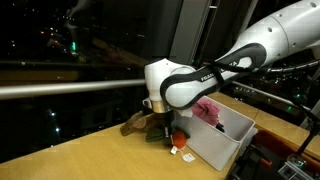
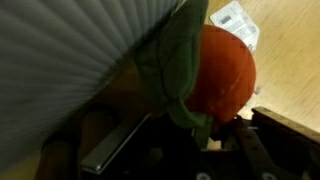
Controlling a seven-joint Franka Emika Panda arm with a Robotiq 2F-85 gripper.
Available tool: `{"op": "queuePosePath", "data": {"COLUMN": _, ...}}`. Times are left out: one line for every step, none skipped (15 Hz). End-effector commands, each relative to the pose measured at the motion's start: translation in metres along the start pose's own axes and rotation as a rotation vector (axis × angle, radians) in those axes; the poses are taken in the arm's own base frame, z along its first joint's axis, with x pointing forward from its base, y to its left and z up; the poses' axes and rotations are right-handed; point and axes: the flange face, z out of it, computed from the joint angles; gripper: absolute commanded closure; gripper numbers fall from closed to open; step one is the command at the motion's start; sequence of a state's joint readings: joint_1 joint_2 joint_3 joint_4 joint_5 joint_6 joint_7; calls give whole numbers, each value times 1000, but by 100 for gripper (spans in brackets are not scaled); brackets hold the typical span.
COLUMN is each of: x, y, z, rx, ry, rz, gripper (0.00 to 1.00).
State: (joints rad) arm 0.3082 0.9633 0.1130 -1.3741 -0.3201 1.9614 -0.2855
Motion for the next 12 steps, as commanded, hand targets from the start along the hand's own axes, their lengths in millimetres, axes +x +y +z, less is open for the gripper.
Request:
{"op": "queuePosePath", "data": {"x": -8, "y": 4, "z": -45, "rx": -21, "ry": 35, "rz": 1, "gripper": 97}}
{"op": "queuePosePath", "data": {"x": -14, "y": 6, "z": -60, "rx": -33, "ry": 50, "rz": 8, "gripper": 97}}
{"op": "queuePosePath", "data": {"x": -21, "y": 9, "z": -77, "rx": -48, "ry": 66, "rz": 19, "gripper": 97}}
{"op": "queuePosePath", "data": {"x": -28, "y": 13, "z": -94, "rx": -60, "ry": 82, "rz": 28, "gripper": 97}}
{"op": "queuePosePath", "data": {"x": -39, "y": 17, "z": -114, "rx": -76, "ry": 100, "rz": 43, "gripper": 97}}
{"op": "queuePosePath", "data": {"x": -50, "y": 21, "z": -132, "rx": -89, "ry": 118, "rz": 62, "gripper": 97}}
{"op": "queuePosePath", "data": {"x": -62, "y": 26, "z": -151, "rx": -101, "ry": 136, "rz": 83, "gripper": 97}}
{"op": "queuePosePath", "data": {"x": -77, "y": 33, "z": -167, "rx": -112, "ry": 154, "rz": 104, "gripper": 97}}
{"op": "queuePosePath", "data": {"x": -93, "y": 41, "z": -181, "rx": -118, "ry": 172, "rz": 129, "gripper": 97}}
{"op": "queuePosePath", "data": {"x": -109, "y": 50, "z": -192, "rx": -124, "ry": 183, "rz": 152, "gripper": 97}}
{"op": "queuePosePath", "data": {"x": -127, "y": 60, "z": -199, "rx": -124, "ry": 192, "rz": 178, "gripper": 97}}
{"op": "queuePosePath", "data": {"x": -144, "y": 69, "z": -202, "rx": -124, "ry": 197, "rz": 202, "gripper": 97}}
